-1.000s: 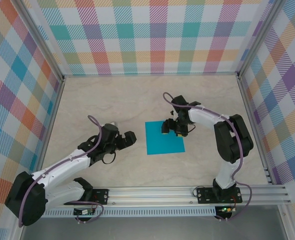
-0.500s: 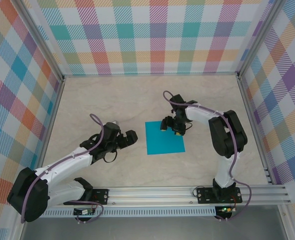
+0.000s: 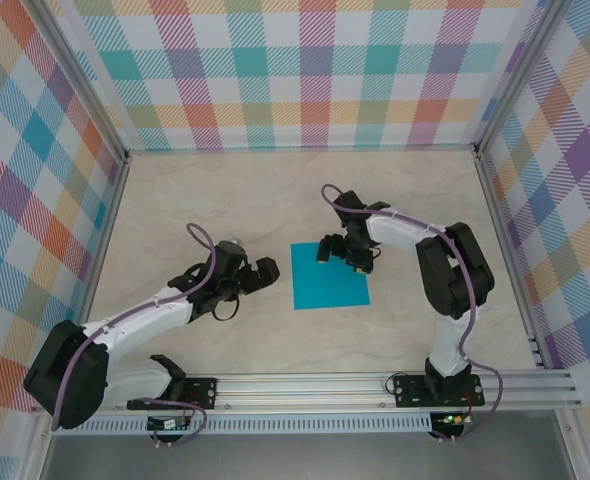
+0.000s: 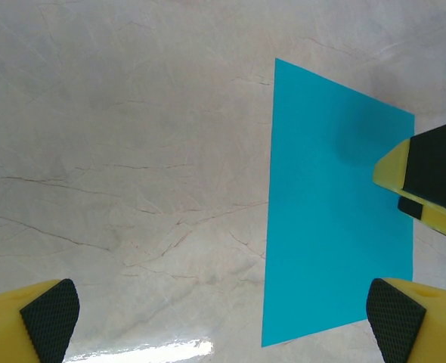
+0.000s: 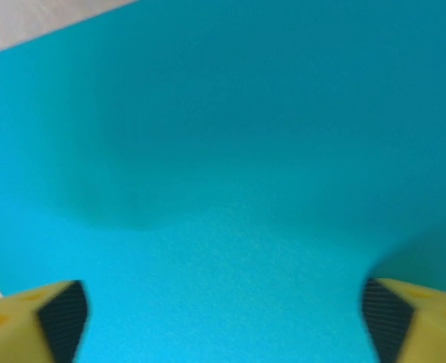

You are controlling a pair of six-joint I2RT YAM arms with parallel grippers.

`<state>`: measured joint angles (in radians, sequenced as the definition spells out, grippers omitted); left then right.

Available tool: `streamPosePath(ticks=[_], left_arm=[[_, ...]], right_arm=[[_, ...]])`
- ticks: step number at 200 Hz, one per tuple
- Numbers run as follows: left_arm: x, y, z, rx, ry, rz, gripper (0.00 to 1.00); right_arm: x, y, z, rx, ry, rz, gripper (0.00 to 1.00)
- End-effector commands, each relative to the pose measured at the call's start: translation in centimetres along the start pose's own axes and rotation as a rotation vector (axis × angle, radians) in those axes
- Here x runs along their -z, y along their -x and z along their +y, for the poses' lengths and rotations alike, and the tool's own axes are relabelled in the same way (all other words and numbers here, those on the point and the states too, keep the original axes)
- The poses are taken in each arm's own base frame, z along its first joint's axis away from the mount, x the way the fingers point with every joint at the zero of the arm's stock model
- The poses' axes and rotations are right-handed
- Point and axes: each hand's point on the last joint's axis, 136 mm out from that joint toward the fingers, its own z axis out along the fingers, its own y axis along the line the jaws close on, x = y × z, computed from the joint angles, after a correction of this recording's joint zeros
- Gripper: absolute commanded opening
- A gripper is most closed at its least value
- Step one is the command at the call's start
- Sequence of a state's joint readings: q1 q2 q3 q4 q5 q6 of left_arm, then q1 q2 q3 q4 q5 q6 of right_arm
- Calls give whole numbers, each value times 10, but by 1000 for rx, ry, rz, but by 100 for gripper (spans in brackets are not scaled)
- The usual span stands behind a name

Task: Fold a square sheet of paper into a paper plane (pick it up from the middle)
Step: First fold in half a square sheet of paper at the center of the table.

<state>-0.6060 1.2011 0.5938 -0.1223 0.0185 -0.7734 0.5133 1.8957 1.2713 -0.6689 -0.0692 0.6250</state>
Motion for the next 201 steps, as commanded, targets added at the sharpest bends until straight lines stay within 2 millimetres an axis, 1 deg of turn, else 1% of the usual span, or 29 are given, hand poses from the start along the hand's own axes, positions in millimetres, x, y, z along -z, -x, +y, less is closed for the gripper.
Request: streamPosePath(ticks=[1, 21, 32, 44, 58, 66, 82, 97, 111, 137, 169, 201], left_arm=[[-1, 9, -17, 10, -44, -14, 100], [-5, 10, -16, 15, -33, -10, 100], [-8, 9, -17, 15, -34, -3, 100], [-12, 9, -18, 19, -34, 3, 100], [-17, 7, -19, 25, -31, 18, 100], [-19, 7, -20, 28, -33, 23, 100], [-23, 6, -20, 36, -24, 35, 100], [-25, 6, -20, 36, -19, 42, 100], [-26, 6, -21, 37, -16, 46, 100], [-28, 6, -21, 36, -14, 51, 100], [-28, 5, -20, 34, -6, 55, 100], [-27, 5, -19, 34, -4, 56, 100]], right_arm=[[37, 8, 7, 72, -18, -75, 100], [45, 6, 5, 111, -65, -93, 100], [44, 2, 10, 156, -47, -83, 100], [39, -4, 14, 192, -26, -48, 100], [33, -7, 7, 165, -67, -16, 100], [30, -10, 7, 156, -82, 8, 100], [26, -13, 14, 178, -93, 32, 100], [24, -12, 15, 195, -161, 19, 100], [20, -11, 21, 211, -183, 21, 100], [12, -10, 24, 207, -208, 33, 100], [2, -12, 21, 197, -232, 56, 100], [-13, -17, 17, 189, -238, 90, 100]])
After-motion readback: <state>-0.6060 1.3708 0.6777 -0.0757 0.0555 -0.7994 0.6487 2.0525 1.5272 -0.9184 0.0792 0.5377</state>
